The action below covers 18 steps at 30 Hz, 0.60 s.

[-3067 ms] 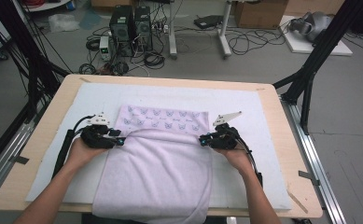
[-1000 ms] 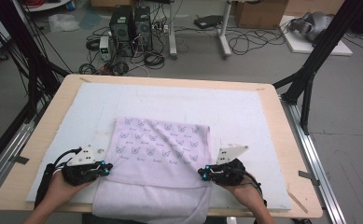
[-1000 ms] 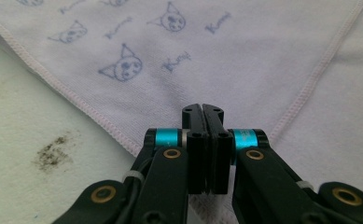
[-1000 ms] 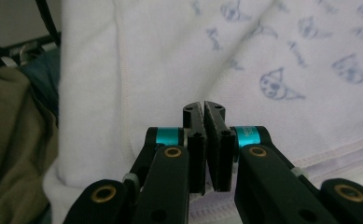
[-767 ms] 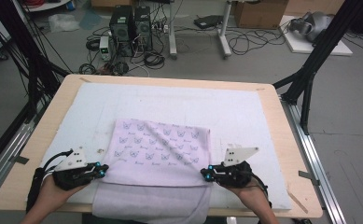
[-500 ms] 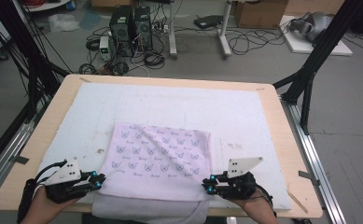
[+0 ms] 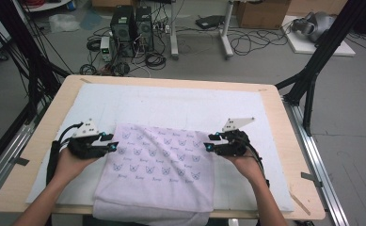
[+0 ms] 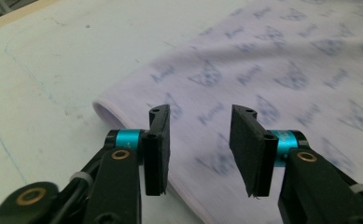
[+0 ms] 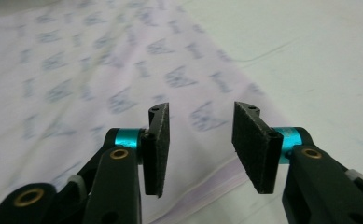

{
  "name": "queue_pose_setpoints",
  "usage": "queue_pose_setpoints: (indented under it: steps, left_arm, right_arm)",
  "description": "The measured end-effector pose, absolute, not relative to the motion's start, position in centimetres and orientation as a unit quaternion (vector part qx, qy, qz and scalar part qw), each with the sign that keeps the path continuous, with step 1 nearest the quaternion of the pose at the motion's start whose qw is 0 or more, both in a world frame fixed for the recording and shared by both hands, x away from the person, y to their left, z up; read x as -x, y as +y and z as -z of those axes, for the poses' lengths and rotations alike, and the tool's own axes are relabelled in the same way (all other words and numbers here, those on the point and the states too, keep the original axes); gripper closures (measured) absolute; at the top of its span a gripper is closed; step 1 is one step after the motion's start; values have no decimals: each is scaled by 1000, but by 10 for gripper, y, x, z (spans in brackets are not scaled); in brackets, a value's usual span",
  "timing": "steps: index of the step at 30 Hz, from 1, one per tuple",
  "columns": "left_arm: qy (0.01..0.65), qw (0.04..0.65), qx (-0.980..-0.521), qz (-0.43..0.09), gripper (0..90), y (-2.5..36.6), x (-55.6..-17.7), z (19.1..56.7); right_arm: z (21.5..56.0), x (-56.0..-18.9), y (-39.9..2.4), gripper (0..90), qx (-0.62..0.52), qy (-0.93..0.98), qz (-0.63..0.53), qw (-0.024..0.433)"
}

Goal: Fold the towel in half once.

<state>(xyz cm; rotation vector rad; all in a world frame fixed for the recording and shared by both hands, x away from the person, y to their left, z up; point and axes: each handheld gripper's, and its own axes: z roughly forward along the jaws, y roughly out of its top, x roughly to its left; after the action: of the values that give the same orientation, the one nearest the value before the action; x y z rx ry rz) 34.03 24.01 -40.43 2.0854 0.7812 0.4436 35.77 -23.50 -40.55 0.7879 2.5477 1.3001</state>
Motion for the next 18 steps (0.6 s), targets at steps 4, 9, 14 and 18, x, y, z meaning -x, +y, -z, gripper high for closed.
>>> queue_pose_setpoints:
  steps: [4, 9, 14, 18]
  left_arm:
    - [348, 413, -822, -182, 542, 238, -371, 412]
    - [374, 405, -815, -179, 526, 237, -394, 423]
    - [409, 383, -812, -163, 455, 238, -409, 435]
    - [395, 382, -824, -138, 643, 235, -410, 441]
  right_arm:
    - [411, -387, -235, 468, -290, 854, -422, 90]
    - [427, -406, -240, 421, -318, 850, -413, 81]
    - [441, -414, -238, 418, -326, 853, -402, 71]
    - [444, -415, -234, 786, -313, 863, -389, 72]
